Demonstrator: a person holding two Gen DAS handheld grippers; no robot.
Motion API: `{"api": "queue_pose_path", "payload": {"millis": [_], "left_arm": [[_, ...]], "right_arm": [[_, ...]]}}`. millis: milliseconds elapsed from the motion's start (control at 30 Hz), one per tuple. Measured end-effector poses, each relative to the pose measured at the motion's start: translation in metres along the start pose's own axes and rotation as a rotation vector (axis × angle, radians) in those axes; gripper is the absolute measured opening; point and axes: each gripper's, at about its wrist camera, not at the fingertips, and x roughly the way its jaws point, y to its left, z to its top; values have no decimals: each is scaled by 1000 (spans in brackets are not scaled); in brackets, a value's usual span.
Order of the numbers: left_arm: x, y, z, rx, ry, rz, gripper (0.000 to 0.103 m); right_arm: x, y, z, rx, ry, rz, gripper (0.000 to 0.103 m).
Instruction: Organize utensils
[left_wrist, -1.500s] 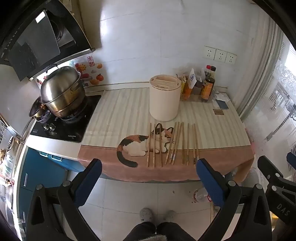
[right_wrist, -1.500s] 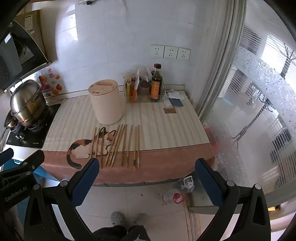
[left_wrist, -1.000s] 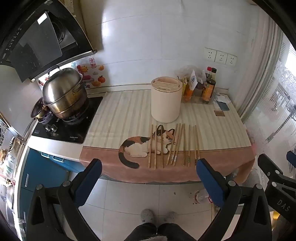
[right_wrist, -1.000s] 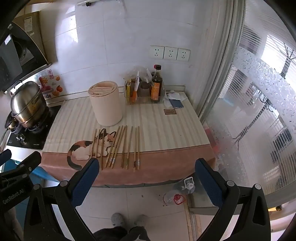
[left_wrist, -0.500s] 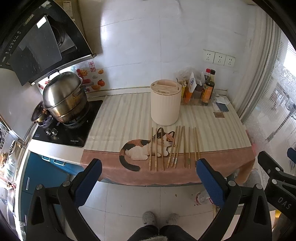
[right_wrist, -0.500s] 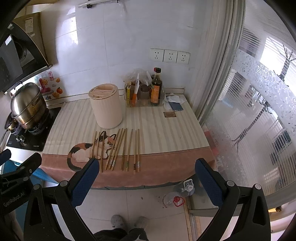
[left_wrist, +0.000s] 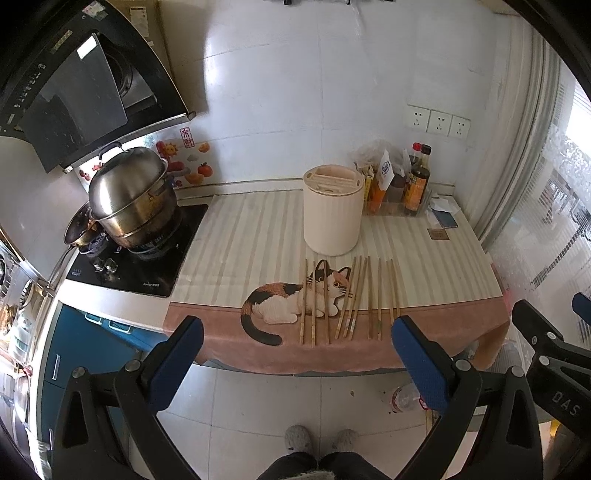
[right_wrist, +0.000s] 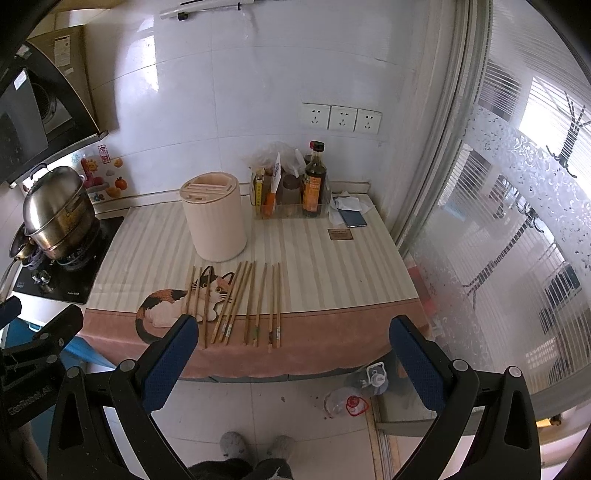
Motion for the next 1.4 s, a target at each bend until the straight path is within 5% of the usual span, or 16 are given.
{"api": "queue_pose_path", "payload": {"millis": [1400], "left_arm": [[-6,-1,-1,-5,-16,-6,103]], "right_arm": [[-5,1,2,-11,-22,3,103]]}}
